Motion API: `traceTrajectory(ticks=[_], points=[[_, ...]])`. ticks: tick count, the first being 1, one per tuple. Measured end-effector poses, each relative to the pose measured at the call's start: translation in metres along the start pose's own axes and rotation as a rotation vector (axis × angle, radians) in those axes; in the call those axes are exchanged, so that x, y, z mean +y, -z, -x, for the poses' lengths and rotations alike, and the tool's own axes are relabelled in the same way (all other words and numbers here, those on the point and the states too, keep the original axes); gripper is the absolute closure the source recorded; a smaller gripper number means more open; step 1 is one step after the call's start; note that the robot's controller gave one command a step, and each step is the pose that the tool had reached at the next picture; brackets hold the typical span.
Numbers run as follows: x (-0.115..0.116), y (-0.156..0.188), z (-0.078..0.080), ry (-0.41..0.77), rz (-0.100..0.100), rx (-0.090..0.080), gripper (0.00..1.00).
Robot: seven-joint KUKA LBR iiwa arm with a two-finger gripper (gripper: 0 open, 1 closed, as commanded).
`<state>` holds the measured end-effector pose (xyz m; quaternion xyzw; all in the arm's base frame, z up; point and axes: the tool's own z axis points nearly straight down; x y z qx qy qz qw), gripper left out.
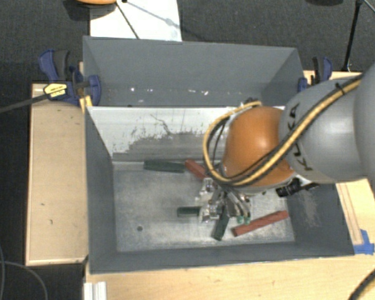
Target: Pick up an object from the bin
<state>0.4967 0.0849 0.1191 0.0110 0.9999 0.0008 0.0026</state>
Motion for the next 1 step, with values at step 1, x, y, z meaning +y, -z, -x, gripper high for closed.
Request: traceTrajectory(ticks=[1], points=[[0.0, 0.0034, -0.0001, -0.001, 0.0, 0.0, 1.0]])
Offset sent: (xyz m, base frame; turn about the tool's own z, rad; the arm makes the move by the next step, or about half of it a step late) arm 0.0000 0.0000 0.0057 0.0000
